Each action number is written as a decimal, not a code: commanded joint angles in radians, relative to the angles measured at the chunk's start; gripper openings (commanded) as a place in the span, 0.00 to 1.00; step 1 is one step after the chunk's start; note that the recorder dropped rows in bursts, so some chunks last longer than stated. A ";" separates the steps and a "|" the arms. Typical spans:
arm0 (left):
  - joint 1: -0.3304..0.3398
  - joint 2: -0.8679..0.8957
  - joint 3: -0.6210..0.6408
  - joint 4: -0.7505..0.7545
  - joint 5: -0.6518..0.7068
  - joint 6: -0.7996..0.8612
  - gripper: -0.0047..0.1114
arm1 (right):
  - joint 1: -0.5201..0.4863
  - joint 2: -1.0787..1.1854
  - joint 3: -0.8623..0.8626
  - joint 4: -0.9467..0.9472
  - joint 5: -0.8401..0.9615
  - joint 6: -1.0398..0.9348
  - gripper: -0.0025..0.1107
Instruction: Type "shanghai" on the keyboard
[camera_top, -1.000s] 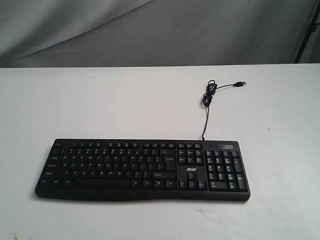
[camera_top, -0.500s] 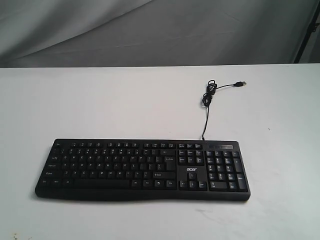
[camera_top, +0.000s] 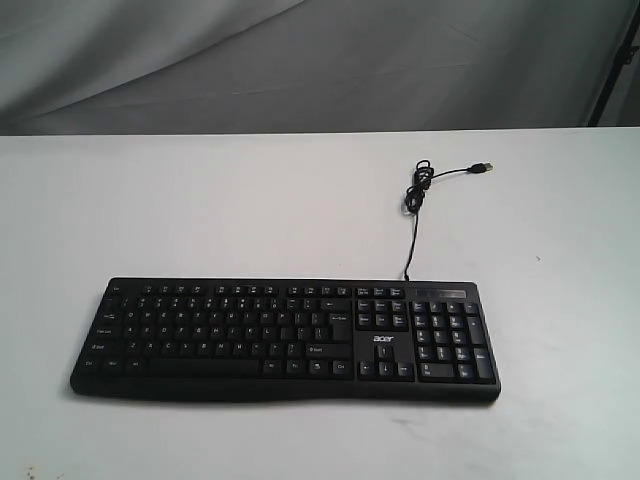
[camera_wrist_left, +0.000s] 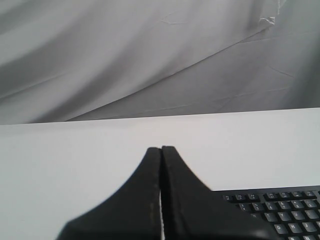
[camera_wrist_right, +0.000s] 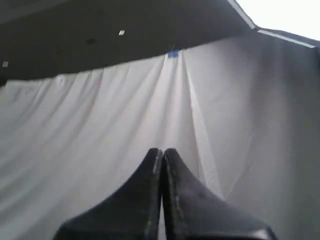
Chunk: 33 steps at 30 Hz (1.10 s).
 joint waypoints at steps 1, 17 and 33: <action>-0.006 -0.002 0.002 -0.002 -0.005 -0.003 0.04 | -0.008 0.267 -0.240 -0.530 -0.007 0.384 0.02; -0.006 -0.002 0.002 -0.002 -0.005 -0.003 0.04 | 0.118 0.973 -0.637 -0.961 0.920 -0.172 0.02; -0.006 -0.002 0.002 -0.002 -0.005 -0.003 0.04 | 0.126 1.144 -0.940 1.327 1.386 -2.055 0.02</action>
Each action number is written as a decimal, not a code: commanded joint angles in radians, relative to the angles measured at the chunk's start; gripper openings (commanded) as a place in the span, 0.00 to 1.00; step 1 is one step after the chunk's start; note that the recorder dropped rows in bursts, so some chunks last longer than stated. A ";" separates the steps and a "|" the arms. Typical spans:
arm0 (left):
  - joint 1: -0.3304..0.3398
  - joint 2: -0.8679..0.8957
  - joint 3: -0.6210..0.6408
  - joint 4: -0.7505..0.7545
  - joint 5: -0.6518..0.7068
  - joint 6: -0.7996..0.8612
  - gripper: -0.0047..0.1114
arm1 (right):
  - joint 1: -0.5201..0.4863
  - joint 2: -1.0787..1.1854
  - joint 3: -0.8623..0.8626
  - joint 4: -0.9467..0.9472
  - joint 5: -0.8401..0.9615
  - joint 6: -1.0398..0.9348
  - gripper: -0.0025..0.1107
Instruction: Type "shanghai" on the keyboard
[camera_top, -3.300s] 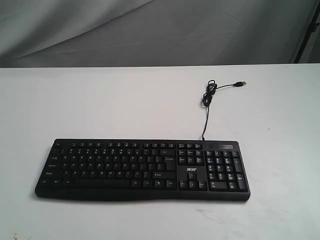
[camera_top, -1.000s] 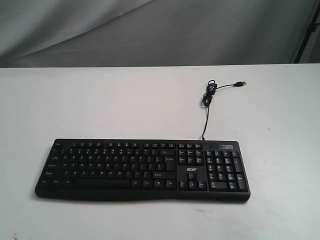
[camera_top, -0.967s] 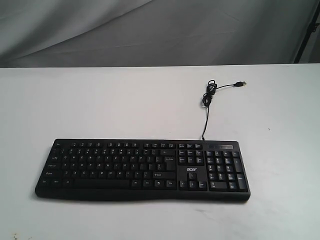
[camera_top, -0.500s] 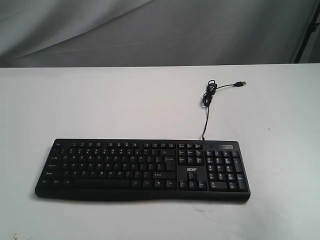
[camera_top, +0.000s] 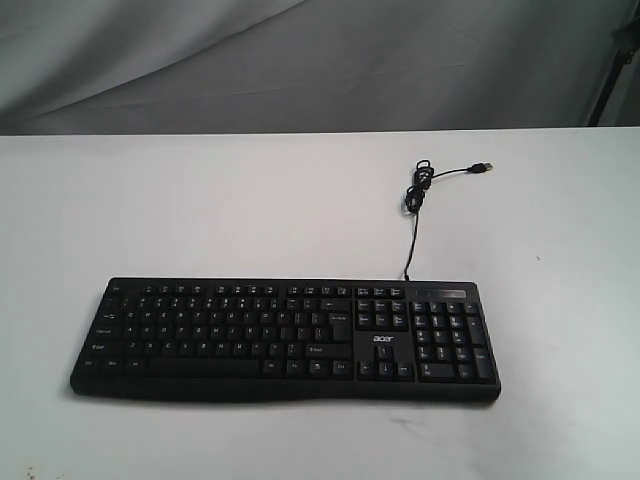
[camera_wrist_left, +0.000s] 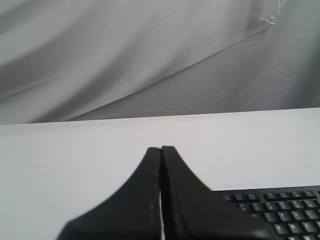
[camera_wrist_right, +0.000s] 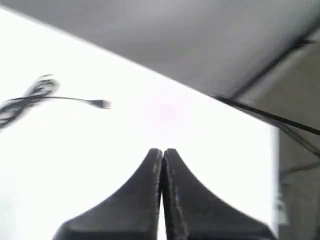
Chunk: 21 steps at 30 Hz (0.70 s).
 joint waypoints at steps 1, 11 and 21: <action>-0.006 -0.002 0.002 -0.002 -0.005 -0.003 0.04 | 0.010 0.022 -0.029 0.445 0.230 -0.405 0.02; -0.006 -0.002 0.002 -0.002 -0.005 -0.003 0.04 | 0.287 0.038 -0.029 0.472 0.177 -0.415 0.02; -0.006 -0.002 0.002 -0.002 -0.005 -0.003 0.04 | 0.650 0.181 -0.029 0.367 0.009 -0.260 0.02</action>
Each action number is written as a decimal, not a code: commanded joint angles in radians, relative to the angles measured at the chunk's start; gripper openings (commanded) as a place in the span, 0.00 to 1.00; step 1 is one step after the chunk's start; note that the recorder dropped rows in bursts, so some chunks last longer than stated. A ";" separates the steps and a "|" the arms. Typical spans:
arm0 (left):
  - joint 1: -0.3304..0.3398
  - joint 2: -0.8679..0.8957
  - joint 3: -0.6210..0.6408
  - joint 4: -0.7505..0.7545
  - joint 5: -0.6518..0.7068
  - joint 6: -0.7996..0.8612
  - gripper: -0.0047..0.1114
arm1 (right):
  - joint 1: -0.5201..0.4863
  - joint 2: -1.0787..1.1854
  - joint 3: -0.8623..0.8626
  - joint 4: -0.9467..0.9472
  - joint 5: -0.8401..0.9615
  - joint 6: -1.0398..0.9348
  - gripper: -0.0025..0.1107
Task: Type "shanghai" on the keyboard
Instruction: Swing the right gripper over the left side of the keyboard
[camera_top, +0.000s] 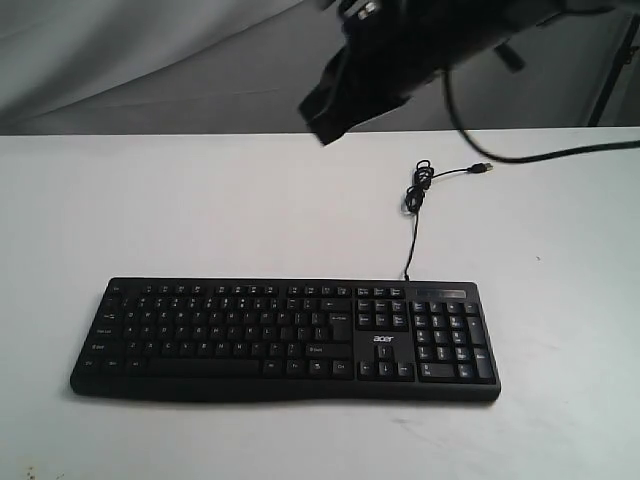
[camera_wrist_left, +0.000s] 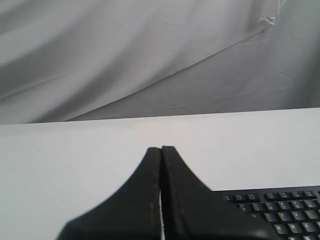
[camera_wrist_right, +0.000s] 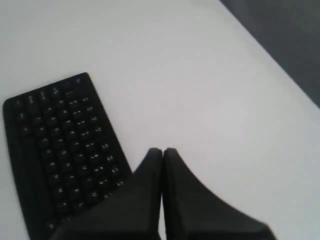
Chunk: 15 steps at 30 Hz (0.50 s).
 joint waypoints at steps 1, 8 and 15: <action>-0.006 -0.002 0.002 -0.002 -0.005 -0.003 0.04 | 0.121 0.088 -0.006 -0.071 -0.066 0.053 0.02; -0.006 -0.002 0.002 -0.002 -0.005 -0.003 0.04 | 0.277 0.222 -0.006 -0.073 -0.190 0.053 0.02; -0.006 -0.002 0.002 -0.002 -0.005 -0.003 0.04 | 0.351 0.355 -0.123 -0.160 -0.152 0.157 0.02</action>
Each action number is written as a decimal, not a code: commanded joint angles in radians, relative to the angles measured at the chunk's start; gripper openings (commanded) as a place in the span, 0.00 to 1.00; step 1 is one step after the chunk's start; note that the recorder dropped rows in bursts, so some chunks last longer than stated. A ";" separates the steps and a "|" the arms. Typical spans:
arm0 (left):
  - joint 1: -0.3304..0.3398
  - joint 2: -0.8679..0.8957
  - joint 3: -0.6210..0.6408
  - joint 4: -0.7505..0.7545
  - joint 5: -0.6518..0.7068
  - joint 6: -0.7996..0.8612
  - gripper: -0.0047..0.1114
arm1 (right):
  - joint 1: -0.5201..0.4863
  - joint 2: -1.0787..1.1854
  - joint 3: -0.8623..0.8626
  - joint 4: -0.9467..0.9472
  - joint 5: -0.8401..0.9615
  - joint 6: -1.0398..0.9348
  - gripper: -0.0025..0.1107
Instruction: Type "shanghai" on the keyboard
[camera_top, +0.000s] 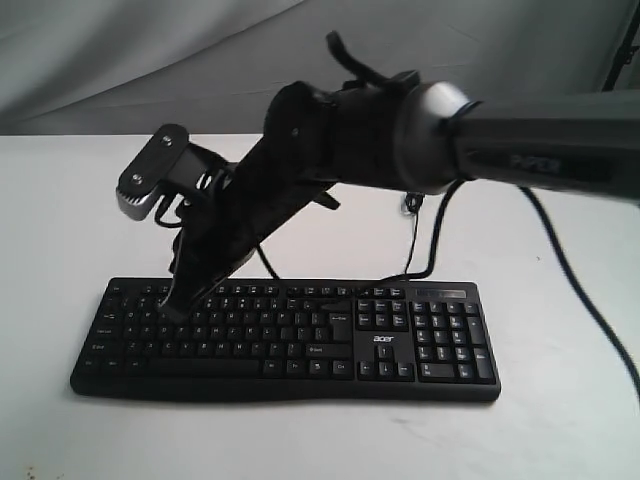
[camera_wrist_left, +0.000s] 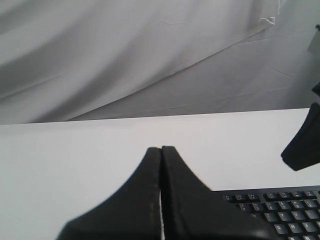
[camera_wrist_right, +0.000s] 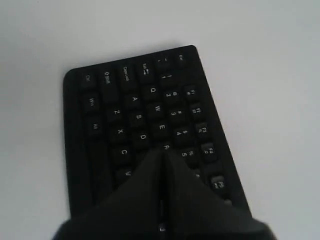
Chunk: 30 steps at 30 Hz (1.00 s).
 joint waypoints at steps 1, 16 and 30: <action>-0.006 -0.002 0.002 -0.002 -0.005 -0.003 0.04 | 0.032 0.085 -0.121 -0.099 0.016 0.104 0.02; -0.006 -0.002 0.002 -0.002 -0.005 -0.003 0.04 | 0.097 0.355 -0.445 -0.185 0.174 0.177 0.02; -0.006 -0.002 0.002 -0.002 -0.005 -0.003 0.04 | 0.099 0.386 -0.445 -0.186 0.168 0.184 0.02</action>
